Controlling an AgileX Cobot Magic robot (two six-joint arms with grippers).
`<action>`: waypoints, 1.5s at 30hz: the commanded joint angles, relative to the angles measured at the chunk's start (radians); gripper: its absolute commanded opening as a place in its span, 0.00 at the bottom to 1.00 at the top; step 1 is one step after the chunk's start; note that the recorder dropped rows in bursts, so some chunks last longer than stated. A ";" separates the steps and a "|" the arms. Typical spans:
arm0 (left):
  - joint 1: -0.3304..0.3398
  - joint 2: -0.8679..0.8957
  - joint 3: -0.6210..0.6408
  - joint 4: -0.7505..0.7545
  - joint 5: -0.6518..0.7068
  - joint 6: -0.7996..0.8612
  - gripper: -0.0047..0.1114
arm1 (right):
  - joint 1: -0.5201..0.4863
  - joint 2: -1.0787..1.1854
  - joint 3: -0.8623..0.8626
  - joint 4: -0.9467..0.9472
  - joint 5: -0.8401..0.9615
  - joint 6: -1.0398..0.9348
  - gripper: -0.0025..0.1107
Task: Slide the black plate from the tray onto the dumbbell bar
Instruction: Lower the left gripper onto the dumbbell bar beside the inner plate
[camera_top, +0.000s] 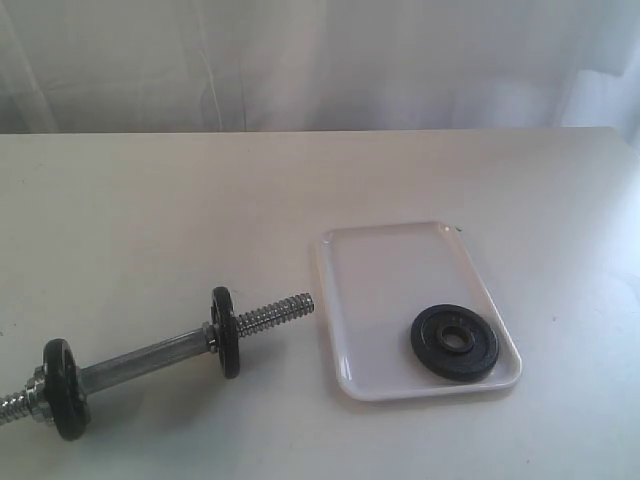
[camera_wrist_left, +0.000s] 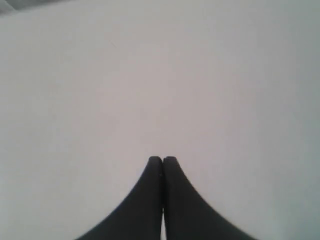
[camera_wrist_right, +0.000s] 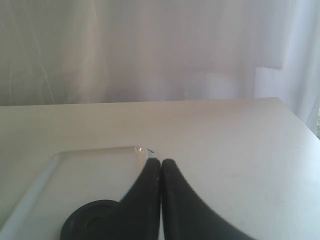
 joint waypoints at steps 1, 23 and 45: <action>-0.037 0.166 -0.101 -0.388 0.254 0.429 0.04 | 0.004 -0.005 0.005 0.000 -0.008 -0.001 0.02; -0.325 0.374 -0.140 -0.571 0.466 0.844 0.17 | 0.004 -0.005 0.005 0.000 -0.008 -0.001 0.02; -0.375 0.417 -0.081 -0.588 0.376 0.901 0.94 | 0.004 -0.005 0.005 0.000 -0.008 -0.001 0.02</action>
